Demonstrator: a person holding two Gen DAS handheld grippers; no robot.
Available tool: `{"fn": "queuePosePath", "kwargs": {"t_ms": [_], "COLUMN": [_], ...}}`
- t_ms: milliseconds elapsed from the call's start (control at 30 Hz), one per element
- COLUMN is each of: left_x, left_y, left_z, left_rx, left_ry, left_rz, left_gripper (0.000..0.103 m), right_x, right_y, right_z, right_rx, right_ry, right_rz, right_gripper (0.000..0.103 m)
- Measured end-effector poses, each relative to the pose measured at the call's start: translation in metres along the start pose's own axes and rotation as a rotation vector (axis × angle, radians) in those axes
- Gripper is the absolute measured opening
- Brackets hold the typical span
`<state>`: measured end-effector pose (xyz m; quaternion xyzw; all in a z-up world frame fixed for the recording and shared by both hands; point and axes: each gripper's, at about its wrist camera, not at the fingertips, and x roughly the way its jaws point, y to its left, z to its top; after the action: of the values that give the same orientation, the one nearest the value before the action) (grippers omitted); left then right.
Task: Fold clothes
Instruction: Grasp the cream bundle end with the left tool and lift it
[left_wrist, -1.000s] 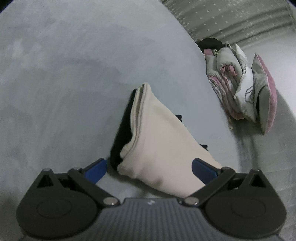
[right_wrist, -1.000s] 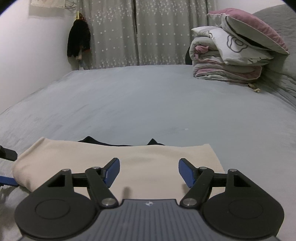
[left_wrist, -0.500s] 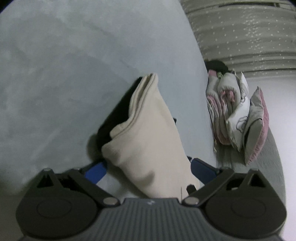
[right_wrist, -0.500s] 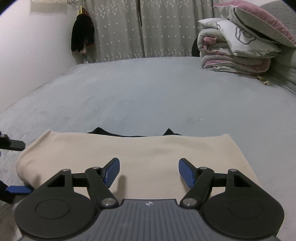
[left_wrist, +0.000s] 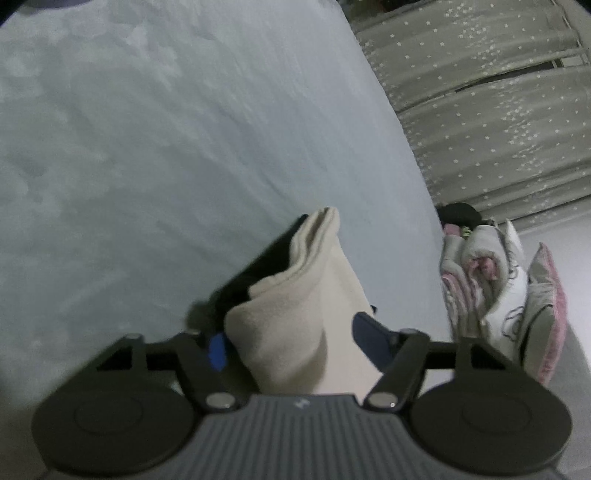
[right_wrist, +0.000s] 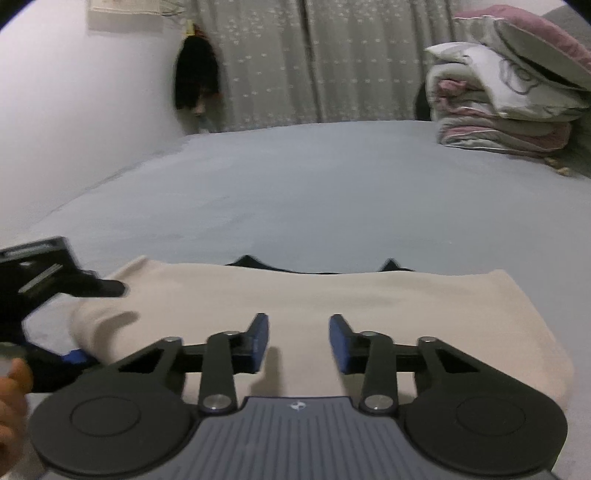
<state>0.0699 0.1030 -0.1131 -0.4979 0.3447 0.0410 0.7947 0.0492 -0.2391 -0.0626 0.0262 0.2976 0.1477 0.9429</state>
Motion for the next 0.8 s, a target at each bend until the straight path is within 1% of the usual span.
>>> {"fn": "queuePosePath", "kwargs": {"t_ms": [33,67,100,200,333,433,533,667,800], "left_x": [0.0,0.0,-0.002,-0.006,-0.018,-0.026,-0.033,-0.05,-0.061], "left_y": [-0.002,-0.004,-0.004,-0.006,-0.007,-0.018,-0.036,-0.067,-0.097], "left_z": [-0.001,-0.002,-0.002,-0.003,-0.007,-0.013,-0.019,-0.039,-0.066], "left_rx": [0.014,0.027,0.032,0.049,0.089,0.154,0.248,0.432,0.612], "left_ry": [-0.006,-0.012,-0.015,-0.025,-0.05,-0.09,-0.141,-0.217,-0.279], "left_rz": [0.015,0.03,0.034,0.039,0.037,0.022,-0.009,-0.063,-0.129], "left_gripper": [0.045,0.042,0.042,0.038,0.035,0.034,0.033,0.032,0.032], "right_x": [0.0,0.001,0.001,0.005,0.011,0.014,0.017,0.02,0.019], "right_y": [0.002,0.003,0.005,0.007,0.005,0.003,0.002,-0.004,-0.011], "right_z": [0.0,-0.001,-0.001,-0.004,-0.006,-0.008,-0.011,-0.014,-0.011], "right_rx": [-0.003,-0.006,-0.009,-0.012,0.019,0.03,0.043,0.077,0.134], "right_ry": [0.003,0.006,0.01,0.024,0.056,0.074,0.087,0.107,0.121], "right_rz": [0.016,0.031,0.047,0.05,0.058,0.055,0.058,0.071,0.097], "right_gripper": [0.023,0.022,0.022,0.02,0.019,0.018,0.018,0.018,0.018]}}
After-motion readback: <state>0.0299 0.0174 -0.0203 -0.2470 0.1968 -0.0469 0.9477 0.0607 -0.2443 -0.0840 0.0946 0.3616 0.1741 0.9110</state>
